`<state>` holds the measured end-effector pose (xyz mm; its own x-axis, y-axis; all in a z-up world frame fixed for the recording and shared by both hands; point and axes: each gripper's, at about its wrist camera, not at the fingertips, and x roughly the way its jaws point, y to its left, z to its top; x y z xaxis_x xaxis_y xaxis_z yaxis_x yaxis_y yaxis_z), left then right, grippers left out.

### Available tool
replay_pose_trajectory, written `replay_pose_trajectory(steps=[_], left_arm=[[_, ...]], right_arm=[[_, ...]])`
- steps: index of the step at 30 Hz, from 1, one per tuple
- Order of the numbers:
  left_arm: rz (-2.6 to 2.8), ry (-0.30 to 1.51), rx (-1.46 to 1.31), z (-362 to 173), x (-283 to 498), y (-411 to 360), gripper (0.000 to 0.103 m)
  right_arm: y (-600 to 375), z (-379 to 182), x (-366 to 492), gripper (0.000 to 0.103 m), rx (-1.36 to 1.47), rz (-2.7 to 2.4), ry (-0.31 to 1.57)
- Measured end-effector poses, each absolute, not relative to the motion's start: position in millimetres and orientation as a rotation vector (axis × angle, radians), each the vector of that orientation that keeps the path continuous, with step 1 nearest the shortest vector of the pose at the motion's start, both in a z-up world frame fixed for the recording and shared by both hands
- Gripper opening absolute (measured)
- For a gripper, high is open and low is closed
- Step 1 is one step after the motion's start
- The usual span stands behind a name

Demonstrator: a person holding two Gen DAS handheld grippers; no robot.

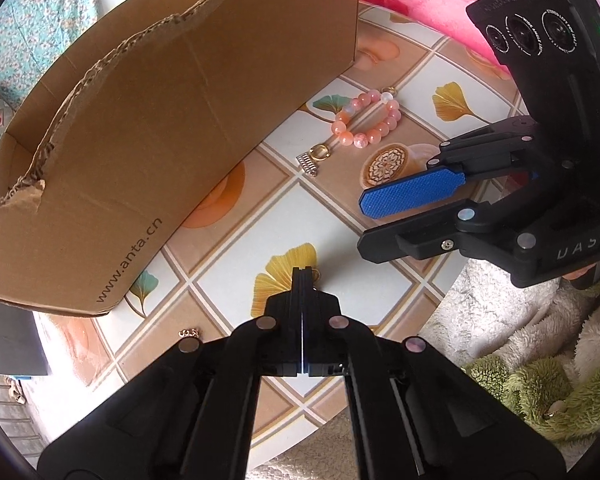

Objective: Organize jewelry

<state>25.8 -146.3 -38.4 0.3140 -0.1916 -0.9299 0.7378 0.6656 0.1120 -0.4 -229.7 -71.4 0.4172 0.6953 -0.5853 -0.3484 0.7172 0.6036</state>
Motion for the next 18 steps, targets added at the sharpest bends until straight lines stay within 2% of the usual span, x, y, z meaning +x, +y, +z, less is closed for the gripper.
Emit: replay_pose_trajectory(steps=[18], left_arm=[[-0.594,1.105,0.567,-37,14,-133,0.0]], right_arm=[[-231,-72,1,0.029,0.427,0.679,0.93]])
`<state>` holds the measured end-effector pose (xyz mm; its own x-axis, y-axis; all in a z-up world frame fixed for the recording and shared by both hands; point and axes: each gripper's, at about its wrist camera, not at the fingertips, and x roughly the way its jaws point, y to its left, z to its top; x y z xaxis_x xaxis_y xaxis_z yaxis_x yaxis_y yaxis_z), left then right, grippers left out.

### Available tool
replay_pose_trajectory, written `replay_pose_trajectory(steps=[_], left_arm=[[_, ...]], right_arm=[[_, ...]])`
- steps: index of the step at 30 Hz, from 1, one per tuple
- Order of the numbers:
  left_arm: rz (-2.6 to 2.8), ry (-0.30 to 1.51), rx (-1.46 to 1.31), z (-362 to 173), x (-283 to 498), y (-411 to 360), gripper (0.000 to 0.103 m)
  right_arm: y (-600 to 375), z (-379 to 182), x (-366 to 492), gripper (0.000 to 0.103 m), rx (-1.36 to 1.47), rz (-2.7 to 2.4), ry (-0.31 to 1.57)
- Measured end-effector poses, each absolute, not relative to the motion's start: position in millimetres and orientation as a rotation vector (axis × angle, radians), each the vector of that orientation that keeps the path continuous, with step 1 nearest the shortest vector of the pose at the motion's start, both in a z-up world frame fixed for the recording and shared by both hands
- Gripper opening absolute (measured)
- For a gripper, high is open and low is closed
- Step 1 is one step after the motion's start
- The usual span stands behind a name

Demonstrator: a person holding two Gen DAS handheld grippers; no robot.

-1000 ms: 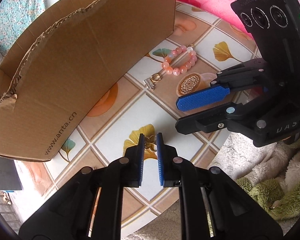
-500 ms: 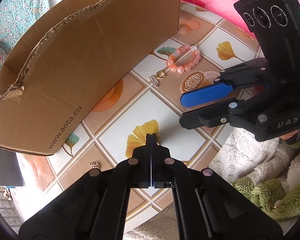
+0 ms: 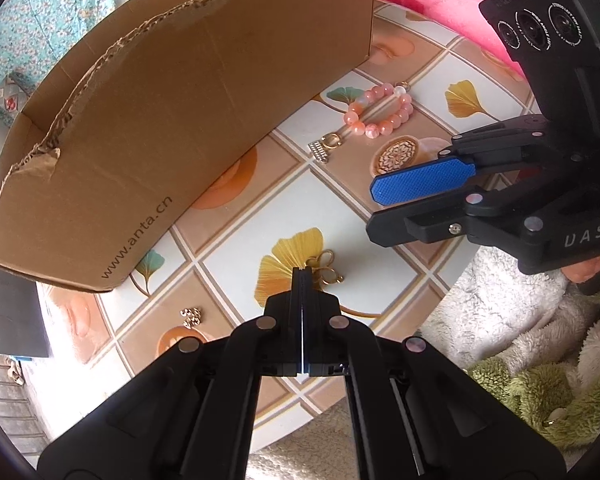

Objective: Organize jewelry

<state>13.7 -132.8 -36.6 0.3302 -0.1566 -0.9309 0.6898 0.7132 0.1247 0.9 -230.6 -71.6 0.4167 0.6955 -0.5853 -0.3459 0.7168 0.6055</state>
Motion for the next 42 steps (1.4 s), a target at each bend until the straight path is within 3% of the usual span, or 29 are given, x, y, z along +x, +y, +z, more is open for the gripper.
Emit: replay_pose_trajectory(steps=[9,11,14,26,42], left_arm=[[-0.646,1.128,0.479,-34,0,-128,0.002],[-0.65,1.093,0.511,-32,-3,-127,0.016],[-0.68,1.045,0.565,-29,-5,-126,0.025],[-0.94,0.982,0.881,-29,10,-134,0.026],[-0.979,1.116,0.813,-29,33,-141,0.027]], right_arm=[[-233,-73,1,0.029,0.434,0.681,0.93],[-234,-73,1,0.029,0.438,0.684,0.932],[-234,-73,1,0.029,0.44,0.687,0.935],[-231,-74,1,0.029,0.443,0.694,0.941],[-230,-74,2,0.029,0.437,0.697,0.934]])
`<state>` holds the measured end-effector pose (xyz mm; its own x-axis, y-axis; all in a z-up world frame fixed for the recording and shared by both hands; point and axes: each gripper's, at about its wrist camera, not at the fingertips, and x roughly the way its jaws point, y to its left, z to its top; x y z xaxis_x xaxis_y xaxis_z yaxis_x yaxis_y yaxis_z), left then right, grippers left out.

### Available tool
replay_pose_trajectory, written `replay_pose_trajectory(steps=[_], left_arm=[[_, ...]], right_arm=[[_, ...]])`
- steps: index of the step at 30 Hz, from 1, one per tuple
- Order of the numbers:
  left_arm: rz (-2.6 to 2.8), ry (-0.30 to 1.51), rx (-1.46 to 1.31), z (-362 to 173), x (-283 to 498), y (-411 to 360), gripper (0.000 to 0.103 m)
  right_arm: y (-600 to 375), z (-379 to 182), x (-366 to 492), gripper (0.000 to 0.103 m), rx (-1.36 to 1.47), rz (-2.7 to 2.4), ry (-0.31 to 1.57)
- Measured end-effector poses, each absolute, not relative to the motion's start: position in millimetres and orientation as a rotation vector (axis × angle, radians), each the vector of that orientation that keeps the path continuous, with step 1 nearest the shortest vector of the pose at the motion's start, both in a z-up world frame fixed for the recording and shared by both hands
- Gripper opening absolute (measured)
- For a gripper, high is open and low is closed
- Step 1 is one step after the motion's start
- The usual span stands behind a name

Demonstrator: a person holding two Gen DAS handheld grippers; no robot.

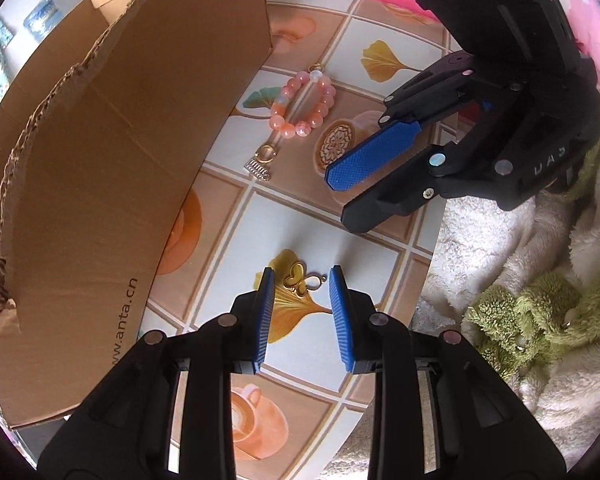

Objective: Organize jewelry

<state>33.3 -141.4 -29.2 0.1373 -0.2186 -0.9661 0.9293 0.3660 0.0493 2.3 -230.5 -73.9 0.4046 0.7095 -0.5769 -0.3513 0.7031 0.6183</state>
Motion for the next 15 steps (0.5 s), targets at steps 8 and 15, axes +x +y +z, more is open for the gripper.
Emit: replay_pose_trajectory(steps=[8,15], left_arm=[[-0.926,1.163,0.778,-26.8,40.4,-150.4,0.019],[-0.879,1.151,0.761,-22.1,40.4,-149.0,0.019]], right_arm=[[-231.6,-74.0,0.6,0.029,0.433,0.698,0.927],[-231.9,-73.4,0.0,0.029,0.43,0.698,0.925]])
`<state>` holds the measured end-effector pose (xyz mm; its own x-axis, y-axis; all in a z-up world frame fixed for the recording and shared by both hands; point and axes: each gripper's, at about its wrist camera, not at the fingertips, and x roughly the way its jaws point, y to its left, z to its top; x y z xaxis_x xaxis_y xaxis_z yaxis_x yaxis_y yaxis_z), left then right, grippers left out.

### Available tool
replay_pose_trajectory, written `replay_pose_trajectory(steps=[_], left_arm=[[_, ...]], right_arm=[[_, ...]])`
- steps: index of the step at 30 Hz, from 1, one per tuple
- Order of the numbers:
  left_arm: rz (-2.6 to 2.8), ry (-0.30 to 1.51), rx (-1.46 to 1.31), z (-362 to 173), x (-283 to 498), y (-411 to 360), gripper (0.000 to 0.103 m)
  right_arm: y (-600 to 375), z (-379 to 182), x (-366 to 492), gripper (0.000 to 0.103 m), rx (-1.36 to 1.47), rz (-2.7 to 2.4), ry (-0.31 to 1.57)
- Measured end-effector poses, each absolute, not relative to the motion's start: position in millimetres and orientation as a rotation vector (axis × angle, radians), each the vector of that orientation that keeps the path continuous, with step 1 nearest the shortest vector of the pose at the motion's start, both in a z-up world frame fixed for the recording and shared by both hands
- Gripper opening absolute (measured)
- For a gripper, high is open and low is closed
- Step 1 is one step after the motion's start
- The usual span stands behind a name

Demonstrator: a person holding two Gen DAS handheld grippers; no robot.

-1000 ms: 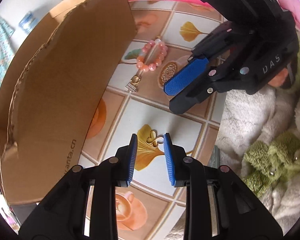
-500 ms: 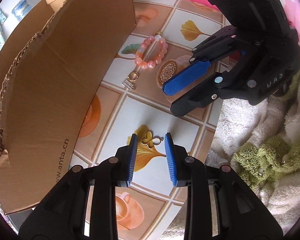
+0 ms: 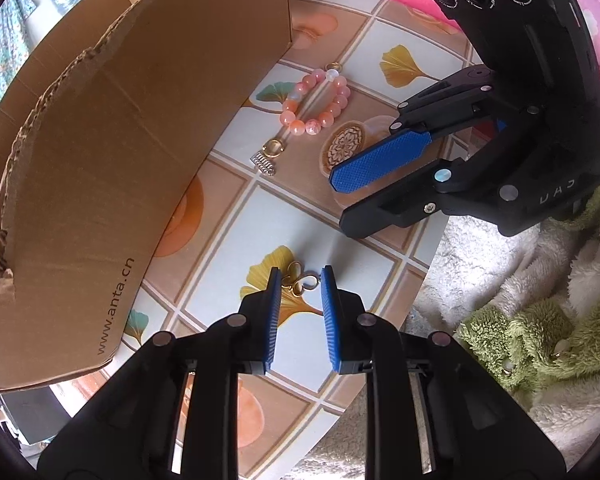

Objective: Organize jewelry

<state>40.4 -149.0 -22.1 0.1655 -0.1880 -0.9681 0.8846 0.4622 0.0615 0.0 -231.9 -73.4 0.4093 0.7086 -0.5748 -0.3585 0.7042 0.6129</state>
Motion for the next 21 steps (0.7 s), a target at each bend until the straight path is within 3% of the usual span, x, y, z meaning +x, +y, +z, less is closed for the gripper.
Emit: replay_pose_trajectory(steps=[12,21], left_arm=[[-0.801,1.086,0.653,-3,28,-133,0.019],[-0.542,0.981,0.336,24,3,-62,0.019]], right_arm=[[-232,-73,1,0.029,0.437,0.684,0.932],[-209,-55,7,0.029,0.312,0.671,0.914]])
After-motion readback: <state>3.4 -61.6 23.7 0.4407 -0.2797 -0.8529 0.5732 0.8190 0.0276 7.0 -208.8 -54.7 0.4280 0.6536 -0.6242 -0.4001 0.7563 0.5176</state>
